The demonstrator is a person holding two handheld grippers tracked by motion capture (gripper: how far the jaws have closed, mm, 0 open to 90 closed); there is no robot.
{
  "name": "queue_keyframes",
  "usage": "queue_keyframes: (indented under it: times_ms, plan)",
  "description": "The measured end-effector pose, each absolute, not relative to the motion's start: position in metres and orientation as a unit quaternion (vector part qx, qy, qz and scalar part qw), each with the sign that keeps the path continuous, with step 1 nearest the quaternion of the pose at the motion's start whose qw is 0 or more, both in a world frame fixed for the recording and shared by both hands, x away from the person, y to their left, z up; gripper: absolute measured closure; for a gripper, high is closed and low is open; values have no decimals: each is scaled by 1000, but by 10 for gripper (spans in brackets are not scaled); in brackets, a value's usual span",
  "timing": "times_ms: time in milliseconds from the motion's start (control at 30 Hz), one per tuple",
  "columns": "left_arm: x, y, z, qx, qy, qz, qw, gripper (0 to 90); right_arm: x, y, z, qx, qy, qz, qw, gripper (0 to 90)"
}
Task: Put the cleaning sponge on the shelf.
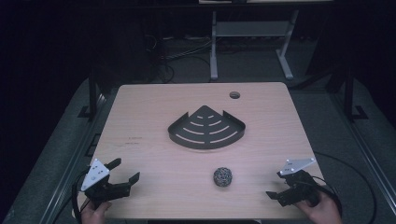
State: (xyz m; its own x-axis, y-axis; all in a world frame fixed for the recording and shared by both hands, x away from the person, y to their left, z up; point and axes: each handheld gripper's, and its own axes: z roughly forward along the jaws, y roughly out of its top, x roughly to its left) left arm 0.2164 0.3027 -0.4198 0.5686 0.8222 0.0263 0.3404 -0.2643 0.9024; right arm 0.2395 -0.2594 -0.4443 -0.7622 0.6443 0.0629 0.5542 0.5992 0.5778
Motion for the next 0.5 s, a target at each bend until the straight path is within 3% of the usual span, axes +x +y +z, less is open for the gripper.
queue_keyframes:
  times_ms: [500]
  plan:
    - [214,305,-420,748,391,257,471,132,239,-240,-439,306,900,302,71,146]
